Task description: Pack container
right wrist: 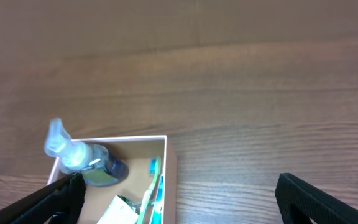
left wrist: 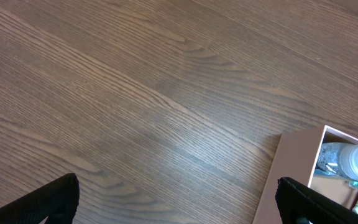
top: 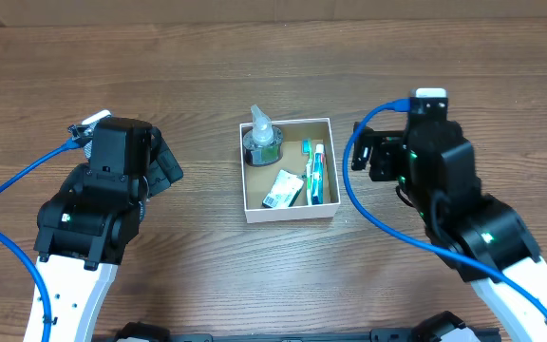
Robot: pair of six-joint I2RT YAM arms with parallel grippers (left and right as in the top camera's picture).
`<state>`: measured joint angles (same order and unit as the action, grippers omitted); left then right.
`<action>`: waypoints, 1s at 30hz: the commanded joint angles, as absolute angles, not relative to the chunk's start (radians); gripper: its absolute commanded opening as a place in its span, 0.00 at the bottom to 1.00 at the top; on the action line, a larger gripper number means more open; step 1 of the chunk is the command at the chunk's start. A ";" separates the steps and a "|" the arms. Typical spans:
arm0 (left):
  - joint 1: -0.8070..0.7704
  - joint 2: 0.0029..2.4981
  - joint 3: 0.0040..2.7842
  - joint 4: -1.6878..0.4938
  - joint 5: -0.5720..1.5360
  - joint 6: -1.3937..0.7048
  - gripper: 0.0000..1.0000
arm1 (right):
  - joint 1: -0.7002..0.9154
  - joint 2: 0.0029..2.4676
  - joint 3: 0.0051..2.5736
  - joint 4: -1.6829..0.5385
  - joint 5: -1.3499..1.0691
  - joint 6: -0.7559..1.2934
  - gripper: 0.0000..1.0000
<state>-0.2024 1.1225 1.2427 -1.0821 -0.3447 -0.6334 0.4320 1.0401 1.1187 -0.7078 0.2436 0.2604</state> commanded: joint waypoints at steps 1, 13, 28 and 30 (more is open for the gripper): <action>-0.198 1.126 1.259 -1.081 -0.354 -0.633 1.00 | 0.430 0.905 1.123 -0.701 0.279 0.250 1.00; -0.198 1.126 1.259 -1.081 -0.354 -0.633 1.00 | 0.428 0.377 1.122 -0.653 0.445 0.227 1.00; -0.198 1.126 1.259 -1.081 -0.354 -0.633 1.00 | 0.273 0.120 1.080 -0.696 0.414 0.228 1.00; -0.198 1.126 1.259 -1.081 -0.354 -0.633 1.00 | 0.257 0.109 1.045 -0.683 0.385 0.228 1.00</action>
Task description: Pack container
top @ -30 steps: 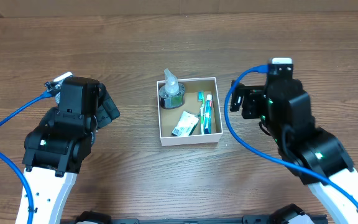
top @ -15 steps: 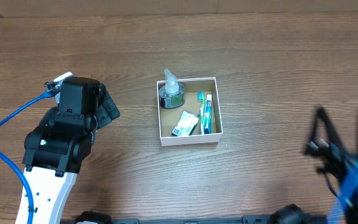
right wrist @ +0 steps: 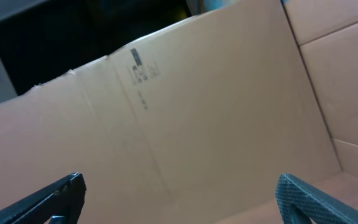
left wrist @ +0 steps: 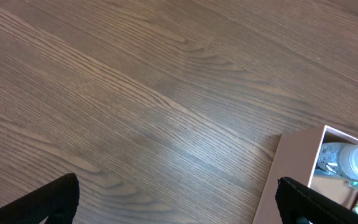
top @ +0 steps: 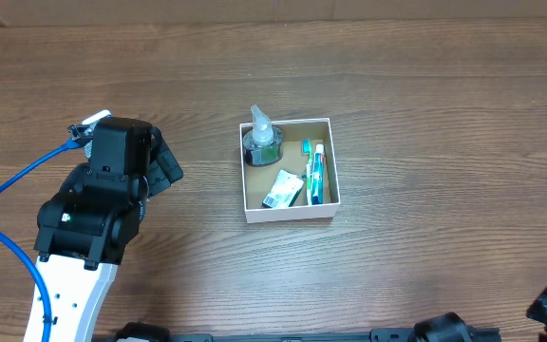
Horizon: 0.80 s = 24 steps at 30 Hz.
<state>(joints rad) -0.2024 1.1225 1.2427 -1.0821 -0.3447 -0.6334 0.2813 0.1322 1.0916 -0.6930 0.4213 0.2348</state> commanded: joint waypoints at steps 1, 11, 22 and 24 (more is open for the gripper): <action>-0.198 1.126 1.259 -1.081 -0.354 -0.633 1.00 | 0.253 0.102 1.021 -0.671 0.367 0.228 1.00; -0.198 1.126 1.259 -1.081 -0.354 -0.633 1.00 | 0.247 0.023 0.709 -0.388 0.258 0.236 1.00; -0.198 1.126 1.259 -1.081 -0.354 -0.633 1.00 | 0.200 0.004 0.454 -0.225 0.170 0.243 1.00; -0.198 1.126 1.259 -1.081 -0.354 -0.633 1.00 | 0.200 0.004 0.413 -0.200 0.170 0.243 1.00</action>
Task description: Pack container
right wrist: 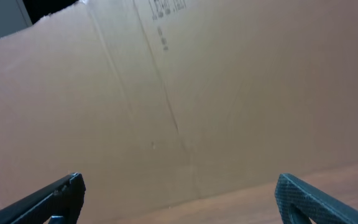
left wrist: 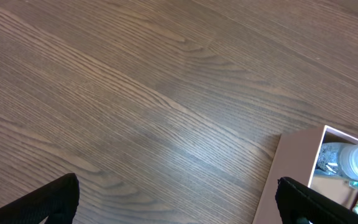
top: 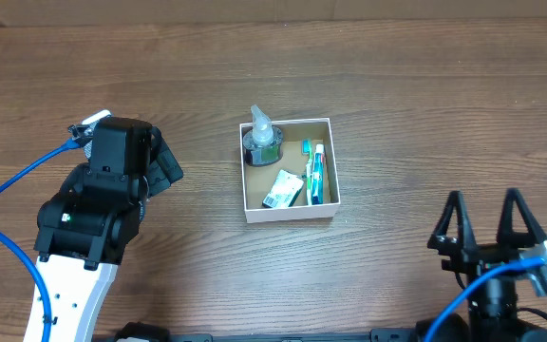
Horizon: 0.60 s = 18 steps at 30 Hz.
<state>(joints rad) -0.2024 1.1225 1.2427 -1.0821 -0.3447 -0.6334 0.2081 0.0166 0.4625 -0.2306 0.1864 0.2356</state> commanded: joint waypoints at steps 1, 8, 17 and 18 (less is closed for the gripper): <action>-0.198 1.126 1.259 -1.081 -0.354 -0.633 1.00 | 0.200 0.004 0.395 -0.187 0.170 0.243 1.00; -0.198 1.126 1.259 -1.081 -0.354 -0.633 1.00 | 0.187 0.004 0.244 -0.050 0.136 0.242 1.00; -0.198 1.126 1.259 -1.081 -0.354 -0.633 1.00 | 0.163 0.004 0.128 0.057 0.076 0.242 1.00; -0.198 1.126 1.259 -1.081 -0.354 -0.633 1.00 | 0.161 0.004 0.125 0.064 0.076 0.242 1.00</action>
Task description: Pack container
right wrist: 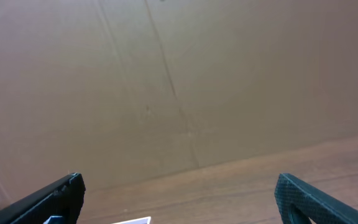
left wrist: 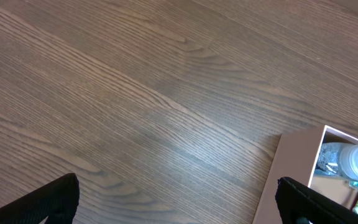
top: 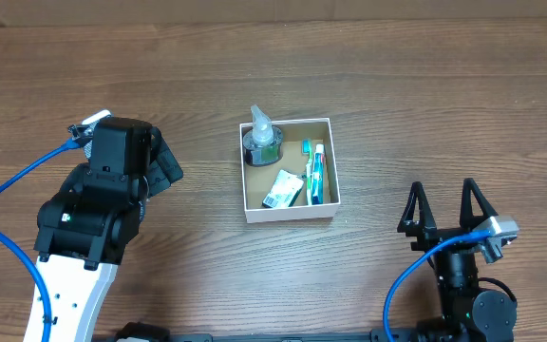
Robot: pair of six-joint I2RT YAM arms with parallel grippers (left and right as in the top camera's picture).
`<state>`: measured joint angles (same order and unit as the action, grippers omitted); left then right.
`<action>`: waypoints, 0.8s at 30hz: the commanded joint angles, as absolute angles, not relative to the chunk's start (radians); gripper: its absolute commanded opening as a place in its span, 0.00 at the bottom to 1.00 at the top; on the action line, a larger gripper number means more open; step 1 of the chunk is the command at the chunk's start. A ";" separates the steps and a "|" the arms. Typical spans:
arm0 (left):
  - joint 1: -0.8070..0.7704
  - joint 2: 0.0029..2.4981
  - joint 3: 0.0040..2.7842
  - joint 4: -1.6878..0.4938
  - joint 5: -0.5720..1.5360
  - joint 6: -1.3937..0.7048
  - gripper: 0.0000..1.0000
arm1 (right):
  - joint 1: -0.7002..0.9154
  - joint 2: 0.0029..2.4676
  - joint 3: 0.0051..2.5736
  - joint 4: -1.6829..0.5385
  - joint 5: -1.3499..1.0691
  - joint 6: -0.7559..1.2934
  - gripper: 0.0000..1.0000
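A white box stands mid-table, holding a clear pump bottle, a teal toothbrush pack and a small packet. My left gripper rests open to the left of the box, nothing between its fingers. In the left wrist view the gripper faces bare wood, with the box's wall and the bottle at the right. My right gripper is open at the table's front right, pointing away. The right wrist view shows the gripper empty and a box corner.
A brown cardboard wall rises behind the table's far edge. Blue cables trail from the left arm and the right arm. Bare wood table surrounds the box.
My right gripper has shifted left along the front edge and its camera has tipped down, so more table and a white box corner show. The left arm and the box's contents are unchanged.
My right gripper first stood open just right of the box, looking down into it. Then the arm was almost out of the overhead view at the front right corner, facing the cardboard wall. It then appeared at the front right edge, and now further left. The left arm stayed still.
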<state>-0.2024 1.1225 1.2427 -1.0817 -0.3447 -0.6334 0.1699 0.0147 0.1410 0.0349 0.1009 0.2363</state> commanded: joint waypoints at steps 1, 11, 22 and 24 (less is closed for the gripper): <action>-0.198 1.126 1.259 -1.081 -0.354 -0.633 1.00 | 0.159 0.004 0.120 0.075 0.076 0.242 1.00; -0.198 1.126 1.259 -1.081 -0.354 -0.633 1.00 | 0.134 0.004 0.069 0.170 0.076 0.243 1.00; -0.198 1.126 1.259 -1.081 -0.354 -0.633 1.00 | 0.104 0.004 0.052 0.200 0.076 0.266 1.00; -0.198 1.126 1.259 -1.081 -0.354 -0.633 1.00 | 0.104 0.004 0.043 0.220 0.077 0.265 1.00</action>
<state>-0.2024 1.1225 1.2427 -1.0817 -0.3447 -0.6334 0.1116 0.0147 0.0612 0.1967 0.0818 0.2527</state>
